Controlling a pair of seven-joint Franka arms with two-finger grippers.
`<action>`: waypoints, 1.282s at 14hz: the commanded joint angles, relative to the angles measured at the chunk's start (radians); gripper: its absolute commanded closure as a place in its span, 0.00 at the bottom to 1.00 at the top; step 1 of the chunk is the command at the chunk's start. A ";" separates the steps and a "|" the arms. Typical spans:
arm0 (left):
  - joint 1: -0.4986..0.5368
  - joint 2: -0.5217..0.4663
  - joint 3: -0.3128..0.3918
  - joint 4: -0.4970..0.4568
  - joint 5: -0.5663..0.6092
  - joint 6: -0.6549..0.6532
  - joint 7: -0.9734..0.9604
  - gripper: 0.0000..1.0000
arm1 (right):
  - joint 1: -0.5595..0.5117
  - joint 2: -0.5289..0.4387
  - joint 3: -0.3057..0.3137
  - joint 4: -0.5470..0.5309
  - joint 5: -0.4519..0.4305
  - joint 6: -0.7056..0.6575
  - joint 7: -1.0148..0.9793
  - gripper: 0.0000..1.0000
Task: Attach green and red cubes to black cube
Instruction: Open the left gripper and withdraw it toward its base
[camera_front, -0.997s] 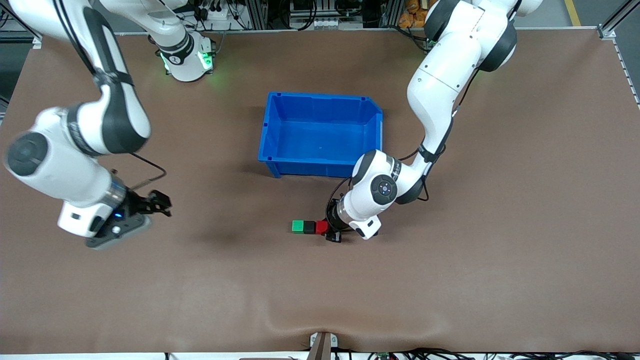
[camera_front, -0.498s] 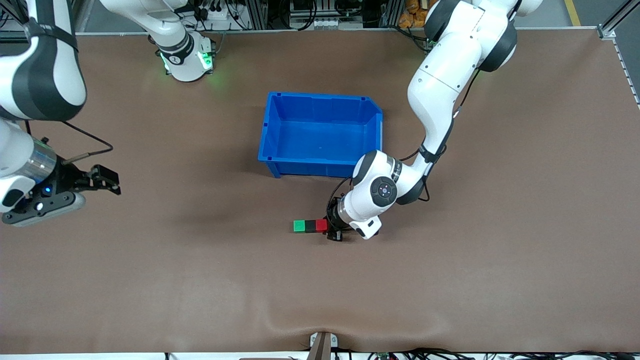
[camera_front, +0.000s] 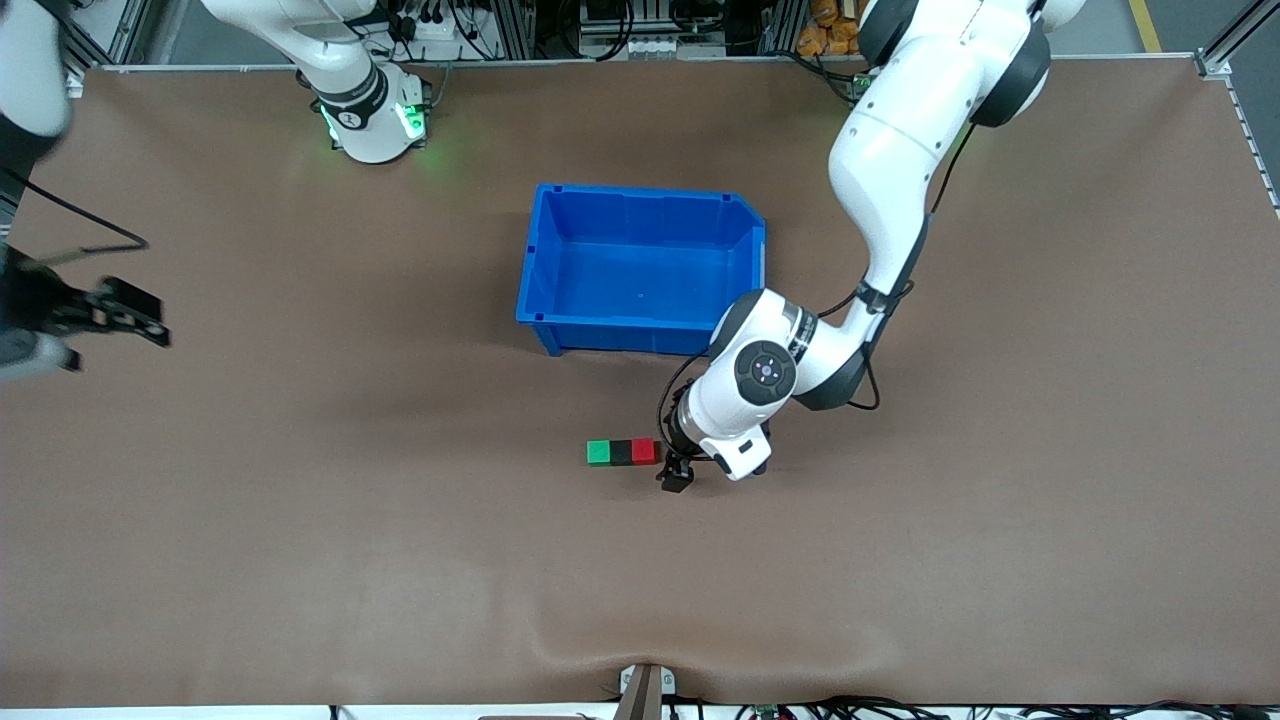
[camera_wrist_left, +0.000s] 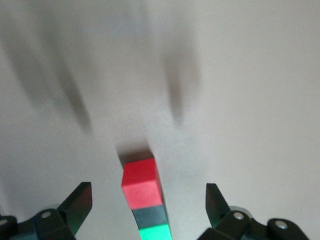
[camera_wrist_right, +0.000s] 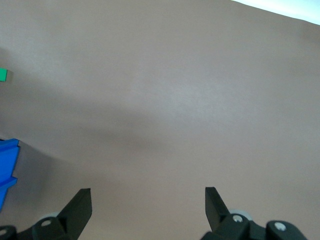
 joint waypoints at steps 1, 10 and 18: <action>0.017 -0.073 0.009 -0.024 0.060 -0.066 0.012 0.00 | -0.055 -0.058 0.015 -0.026 0.025 -0.039 0.006 0.00; 0.034 -0.224 0.006 -0.030 0.258 -0.290 0.174 0.00 | -0.043 -0.130 0.021 -0.100 0.023 -0.042 0.056 0.00; 0.144 -0.411 0.005 -0.143 0.258 -0.405 0.499 0.00 | -0.005 -0.133 0.020 -0.080 0.008 -0.080 0.118 0.00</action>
